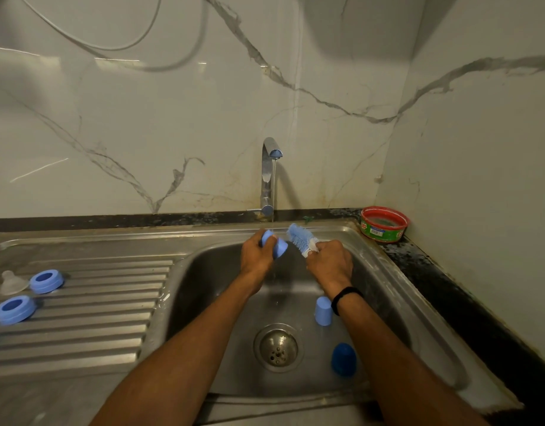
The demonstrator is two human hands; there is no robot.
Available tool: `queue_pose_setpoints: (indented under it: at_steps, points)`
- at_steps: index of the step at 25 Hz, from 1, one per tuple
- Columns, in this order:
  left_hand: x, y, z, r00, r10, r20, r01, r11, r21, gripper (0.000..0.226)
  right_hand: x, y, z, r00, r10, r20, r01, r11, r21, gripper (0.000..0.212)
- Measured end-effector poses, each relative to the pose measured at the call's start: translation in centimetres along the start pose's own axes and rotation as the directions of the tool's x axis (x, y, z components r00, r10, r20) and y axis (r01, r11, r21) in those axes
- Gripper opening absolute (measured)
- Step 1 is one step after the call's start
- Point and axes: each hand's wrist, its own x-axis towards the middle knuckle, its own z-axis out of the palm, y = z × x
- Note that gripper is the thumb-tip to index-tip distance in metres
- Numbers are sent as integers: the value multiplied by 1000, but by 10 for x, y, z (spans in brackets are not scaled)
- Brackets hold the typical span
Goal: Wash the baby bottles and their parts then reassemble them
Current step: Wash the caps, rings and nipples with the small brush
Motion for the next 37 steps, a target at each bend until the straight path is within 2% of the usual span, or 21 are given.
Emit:
queue_pose_setpoints:
  at_steps: [2, 4, 7, 8, 10, 13, 15, 21, 26, 32, 37]
  points:
    - [0, 9, 1, 944, -329, 10, 321, 911, -260, 21, 0, 0, 0, 1000, 5, 8, -5, 1000, 5, 33]
    - [1, 20, 0, 860, -506, 58, 479, 764, -432, 23, -1, -1, 0, 1000, 5, 14, -5, 1000, 8, 31]
    - [2, 32, -8, 798, -579, 167, 544, 573, -612, 35, -1, -2, 0, 1000, -2, 10, 2, 1000, 8, 30]
    - [3, 33, -11, 798, -571, 195, 547, 549, -632, 40, -1, -2, 1, 1000, -5, 10, 5, 1000, 7, 30]
    - [2, 31, -12, 819, -540, 196, 542, 614, -574, 43, 0, -1, 1, 1000, -9, 10, 9, 1000, 11, 29]
    - [1, 22, -2, 886, -463, 22, 440, 826, -352, 30, 1, 0, 1, 1000, -15, 4, 15, 1000, 11, 29]
    - [3, 17, 1, 910, -408, -71, 373, 883, -285, 29, 0, 0, 1, 1000, -20, 5, 20, 1000, 9, 28]
    - [9, 22, -2, 852, -507, -130, 448, 835, -320, 34, 1, 1, 3, 999, -35, 5, 35, 999, 22, 27]
    - [-1, 36, -1, 843, -530, 89, 504, 723, -473, 24, 3, 1, 4, 1000, -23, 7, 23, 1000, 5, 28]
    - [-1, 22, 4, 883, -449, 135, 461, 783, -418, 43, 4, 1, 5, 1000, -10, 5, 10, 1000, 1, 28]
    - [-1, 21, 0, 905, -415, 100, 417, 812, -409, 49, 4, 2, 4, 1000, -5, 8, 5, 1000, 0, 29]
